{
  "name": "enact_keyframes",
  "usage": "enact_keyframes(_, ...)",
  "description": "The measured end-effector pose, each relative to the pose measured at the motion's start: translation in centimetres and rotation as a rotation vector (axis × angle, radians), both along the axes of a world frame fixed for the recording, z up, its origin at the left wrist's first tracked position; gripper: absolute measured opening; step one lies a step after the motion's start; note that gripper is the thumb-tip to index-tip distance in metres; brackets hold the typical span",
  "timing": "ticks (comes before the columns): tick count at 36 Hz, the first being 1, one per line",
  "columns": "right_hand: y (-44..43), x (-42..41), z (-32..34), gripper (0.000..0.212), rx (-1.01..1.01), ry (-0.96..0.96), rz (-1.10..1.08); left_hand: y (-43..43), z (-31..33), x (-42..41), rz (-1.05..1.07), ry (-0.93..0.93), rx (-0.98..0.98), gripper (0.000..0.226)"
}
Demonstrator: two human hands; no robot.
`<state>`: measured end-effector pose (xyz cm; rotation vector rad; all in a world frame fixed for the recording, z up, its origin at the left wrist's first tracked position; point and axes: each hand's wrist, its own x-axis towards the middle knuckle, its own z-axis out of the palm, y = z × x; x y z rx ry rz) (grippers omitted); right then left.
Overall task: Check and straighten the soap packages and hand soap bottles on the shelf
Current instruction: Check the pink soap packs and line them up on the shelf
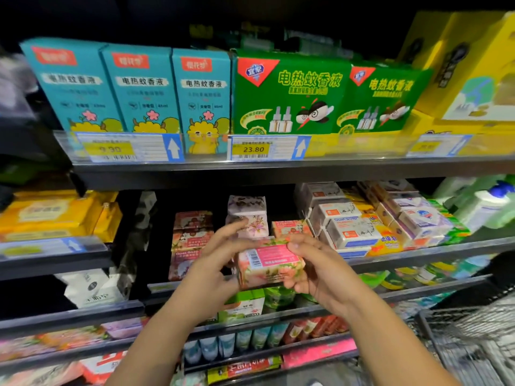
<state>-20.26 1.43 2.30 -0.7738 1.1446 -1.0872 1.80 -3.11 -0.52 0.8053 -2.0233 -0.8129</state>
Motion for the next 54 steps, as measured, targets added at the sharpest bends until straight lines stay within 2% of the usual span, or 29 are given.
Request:
enact_keyframes(2, 0.3, 0.1, 0.2, 0.025, 0.018, 0.019, 0.05, -0.1, -0.2, -0.1, 0.039, 0.024, -0.089, 0.049)
enact_keyframes(4, 0.5, 0.2, 0.4, 0.035, 0.008, 0.069, 0.074, -0.1, -0.3, -0.2, 0.06, 0.048, -0.067, 0.05)
enact_keyframes(9, 1.0, 0.1, 0.4, 0.062, -0.038, 0.219, 0.096, 0.8, -0.3, -1.2, 0.032, 0.294, 0.277, 0.049)
enact_keyframes(13, 1.5, -0.3, 0.0, 0.046, -0.121, 0.162, 0.116, 1.5, -0.6, -1.9, 0.021, 0.453, 0.48, 0.074)
enact_keyframes(16, 1.8, -0.4, 0.2, 0.028, -0.199, 0.05, 0.076, 1.9, -0.9, -2.3, 0.061, 0.45, 0.528, 0.072)
enact_keyframes(20, 2.3, -0.8, -0.1, 0.048, -0.248, 0.04, 0.094, 2.2, -0.8, -3.0, 0.09, 0.463, 0.569, 0.033)
enact_keyframes(22, 2.4, -0.7, -0.4, 0.044, -0.262, 0.09, 0.065, 2.4, -0.3, -3.2, 0.083, 0.466, 0.611, 0.021)
enact_keyframes(23, 2.4, -0.6, -0.5, 0.04, -0.262, 0.108, 0.038, 2.4, -0.3, -3.2, 0.063, 0.452, 0.619, 0.026)
enact_keyframes(26, 2.1, -0.6, -0.7, 0.035, -0.222, 0.133, -0.042, 2.5, -0.2, -3.0, -0.016, 0.375, 0.639, 0.058)
enact_keyframes(30, 2.0, -0.9, -1.0, 0.029, -0.14, 0.042, -0.158, 2.4, -0.4, -2.3, -0.139, 0.293, 0.657, 0.094)
enact_keyframes(34, 2.1, -0.8, -0.8, 0.021, -0.156, 0.082, -0.131, 2.6, 0.6, -2.0, -0.087, 0.157, 0.516, 0.086)
enact_keyframes(39, 2.3, -0.3, -0.3, 0.031, -0.159, 0.028, -0.095, 2.7, 0.3, -2.1, -0.055, 0.308, 0.488, 0.06)
enact_keyframes(41, 2.3, -0.5, -0.4, 0.046, -0.189, 0.096, -0.035, 2.7, 0.2, -2.1, -0.053, 0.367, 0.504, 0.059)
enact_keyframes(45, 2.7, -1.4, -0.7, 0.076, -0.243, 0.445, 0.178, 2.8, 0.5, -2.1, 0.019, 0.396, 0.492, 0.064)
enact_keyframes(47, 2.9, -1.0, -0.5, 0.088, -0.296, 0.452, 0.199, 2.8, 0.9, -2.2, 0.054, 0.431, 0.468, 0.071)
enact_keyframes(49, 2.7, -0.5, -0.4, 0.079, -0.37, 0.528, 0.128, 2.9, 1.2, -2.3, 0.094, 0.425, 0.433, 0.072)
enact_keyframes(51, 2.3, -0.2, -0.8, 0.057, -0.453, 0.665, 0.076, 2.9, 1.5, -2.6, 0.111, 0.387, 0.439, 0.054)
enact_keyframes(52, 2.2, -0.2, -1.0, 0.047, -0.464, 0.687, 0.057, 2.9, 1.7, -2.7, 0.108, 0.367, 0.456, 0.045)
enact_keyframes(54, 2.2, -0.5, -1.2, 0.041, -0.471, 0.673, 0.018, 2.8, 1.8, -2.7, 0.086, 0.315, 0.489, 0.042)
